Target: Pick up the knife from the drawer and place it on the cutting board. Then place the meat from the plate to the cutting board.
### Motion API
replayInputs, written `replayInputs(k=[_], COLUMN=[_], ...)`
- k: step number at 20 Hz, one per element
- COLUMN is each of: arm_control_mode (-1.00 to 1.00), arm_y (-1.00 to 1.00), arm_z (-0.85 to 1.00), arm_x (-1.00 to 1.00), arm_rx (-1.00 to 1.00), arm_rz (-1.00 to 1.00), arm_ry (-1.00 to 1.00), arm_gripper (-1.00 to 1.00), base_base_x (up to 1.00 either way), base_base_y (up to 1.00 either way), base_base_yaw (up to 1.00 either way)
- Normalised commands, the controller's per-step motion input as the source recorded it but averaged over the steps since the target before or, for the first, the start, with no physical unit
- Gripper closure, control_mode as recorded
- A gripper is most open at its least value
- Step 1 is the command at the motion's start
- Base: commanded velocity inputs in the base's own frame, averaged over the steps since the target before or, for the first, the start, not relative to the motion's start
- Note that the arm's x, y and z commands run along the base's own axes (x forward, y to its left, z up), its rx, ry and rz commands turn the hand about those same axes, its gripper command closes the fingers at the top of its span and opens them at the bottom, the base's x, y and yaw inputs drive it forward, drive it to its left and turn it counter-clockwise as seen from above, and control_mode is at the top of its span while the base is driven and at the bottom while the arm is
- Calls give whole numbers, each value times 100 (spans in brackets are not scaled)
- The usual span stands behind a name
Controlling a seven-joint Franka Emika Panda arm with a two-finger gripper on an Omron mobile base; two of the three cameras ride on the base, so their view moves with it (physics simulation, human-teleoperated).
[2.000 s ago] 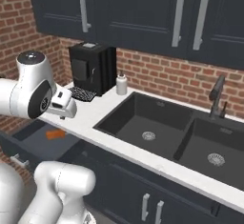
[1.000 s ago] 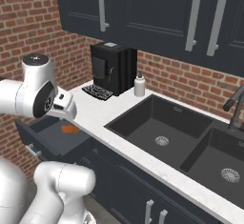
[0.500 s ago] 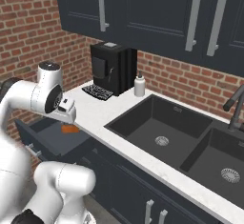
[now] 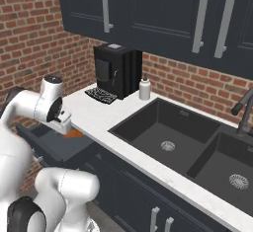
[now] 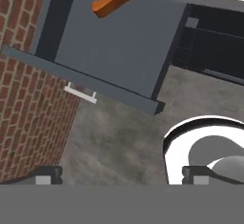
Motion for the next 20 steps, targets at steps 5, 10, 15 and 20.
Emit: replayInputs(k=[5,10,15,20], arm_control_mode=[-100,-100,-100,-100], arm_y=[19,1,33,48], arm_z=[-44,-35,-21,-18], arm_x=[36,43,27,21], arm_rx=[9,7,-6,-13], arm_rz=[0,-5,-10,-14], arm_ry=[17,15,6,4], arm_gripper=[-100,-100,-100,-100], base_base_x=[0,0,0,0], base_base_y=[0,0,0,0], base_base_yaw=[0,0,0,0])
